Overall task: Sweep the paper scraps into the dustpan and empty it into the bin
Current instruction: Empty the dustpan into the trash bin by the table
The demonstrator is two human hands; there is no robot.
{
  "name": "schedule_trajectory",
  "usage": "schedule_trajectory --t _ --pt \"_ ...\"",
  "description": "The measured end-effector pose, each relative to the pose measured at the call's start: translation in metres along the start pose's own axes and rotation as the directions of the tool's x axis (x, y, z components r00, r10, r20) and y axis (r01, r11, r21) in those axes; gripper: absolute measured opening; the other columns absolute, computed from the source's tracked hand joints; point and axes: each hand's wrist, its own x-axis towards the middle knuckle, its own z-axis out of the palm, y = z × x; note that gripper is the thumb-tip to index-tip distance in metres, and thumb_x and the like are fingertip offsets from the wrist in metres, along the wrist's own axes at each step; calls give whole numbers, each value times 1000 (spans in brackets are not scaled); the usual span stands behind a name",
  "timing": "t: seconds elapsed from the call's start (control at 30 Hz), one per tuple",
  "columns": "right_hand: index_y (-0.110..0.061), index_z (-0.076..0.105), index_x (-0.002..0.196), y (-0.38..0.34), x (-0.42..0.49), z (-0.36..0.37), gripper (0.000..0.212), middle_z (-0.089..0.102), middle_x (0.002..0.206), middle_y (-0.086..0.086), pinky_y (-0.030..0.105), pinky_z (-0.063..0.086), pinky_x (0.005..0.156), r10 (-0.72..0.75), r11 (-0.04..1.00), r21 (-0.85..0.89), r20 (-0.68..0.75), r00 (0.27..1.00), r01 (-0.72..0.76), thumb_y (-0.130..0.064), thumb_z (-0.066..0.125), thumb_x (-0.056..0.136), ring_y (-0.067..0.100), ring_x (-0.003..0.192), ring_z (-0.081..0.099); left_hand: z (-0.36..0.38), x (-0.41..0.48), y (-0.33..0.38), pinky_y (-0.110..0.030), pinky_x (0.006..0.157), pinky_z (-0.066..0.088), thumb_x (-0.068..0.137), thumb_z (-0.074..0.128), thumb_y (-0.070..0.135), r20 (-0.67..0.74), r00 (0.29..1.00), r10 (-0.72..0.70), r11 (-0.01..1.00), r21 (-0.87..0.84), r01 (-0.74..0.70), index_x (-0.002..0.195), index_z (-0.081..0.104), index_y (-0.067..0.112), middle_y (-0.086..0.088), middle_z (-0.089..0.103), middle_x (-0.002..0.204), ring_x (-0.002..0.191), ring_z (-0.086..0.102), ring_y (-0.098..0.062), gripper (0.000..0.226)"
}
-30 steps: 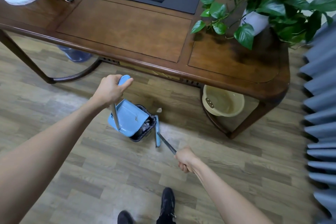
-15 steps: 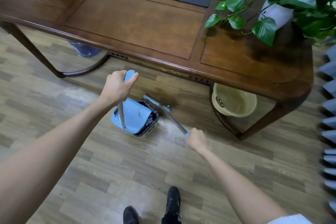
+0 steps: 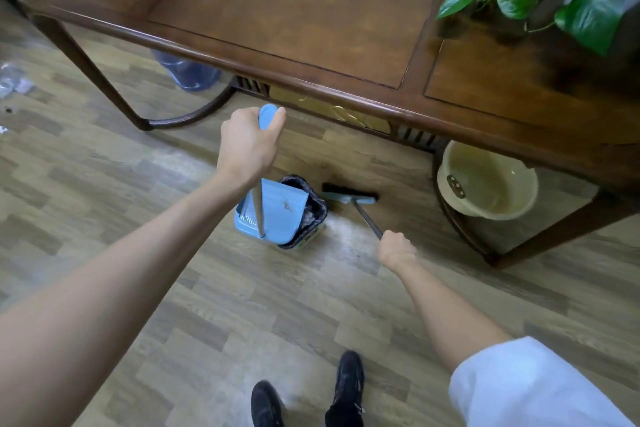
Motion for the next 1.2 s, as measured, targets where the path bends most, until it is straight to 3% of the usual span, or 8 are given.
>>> schedule_trajectory --t 0.3,0.4,0.5,0.73,0.93,1.03,1.2 --pt "-10 59 130 51 -58 4 38 58 135 13 35 46 99 -28 998 -55 82 996 32 -22 42 98 29 125 56 -23 -20 5 -54 61 55 84 47 59 20 1000 -17 1000 10 17 76 51 -4 -18 54 63 69 66 -43 64" --pt "-7 55 133 65 -88 8 39 54 139 15 34 43 103 -8 1000 -28 108 994 11 -18 42 98 29 128 52 -38 -34 5 -42 51 53 89 50 53 40 999 -31 1000 0 31 83 57 -7 -19 60 66 64 68 -39 61" --pt "-7 55 133 70 -123 9 39 55 140 14 33 43 102 11 1000 15 109 994 -13 -16 44 97 29 127 54 -50 -53 2 -26 40 43 94 52 47 67 998 -13 1000 -24 15 79 57 5 -12 57 61 52 64 -33 45" --pt "-3 59 129 67 -216 9 36 58 135 16 32 48 90 29 998 59 47 998 -32 -12 38 101 31 121 58 -85 -118 -21 -19 24 30 96 52 45 148 988 46 995 -89 -33 81 58 3 -11 55 60 38 52 -25 45" --pt "-1 66 115 69 -231 37 33 67 120 19 27 41 65 136 962 241 -11 991 -129 -14 44 95 33 105 66 -98 -172 -39 -24 36 38 95 54 45 279 957 81 989 -140 -43 74 47 10 -8 47 54 32 44 -19 41" --pt "3 62 121 71 -224 50 35 64 124 21 26 40 66 168 936 312 13 986 -163 -8 43 94 34 110 64 -81 -192 -53 -27 39 38 92 54 46 308 948 77 991 -127 -40 70 45 11 -8 45 55 40 45 -21 43" --pt "-2 66 114 82 -208 68 33 67 113 23 32 43 69 264 863 459 -49 963 -213 -10 47 88 39 102 65 -25 -212 -84 -32 45 37 95 52 44 378 922 84 994 -95 -51 71 33 12 -9 35 60 45 44 -22 44"
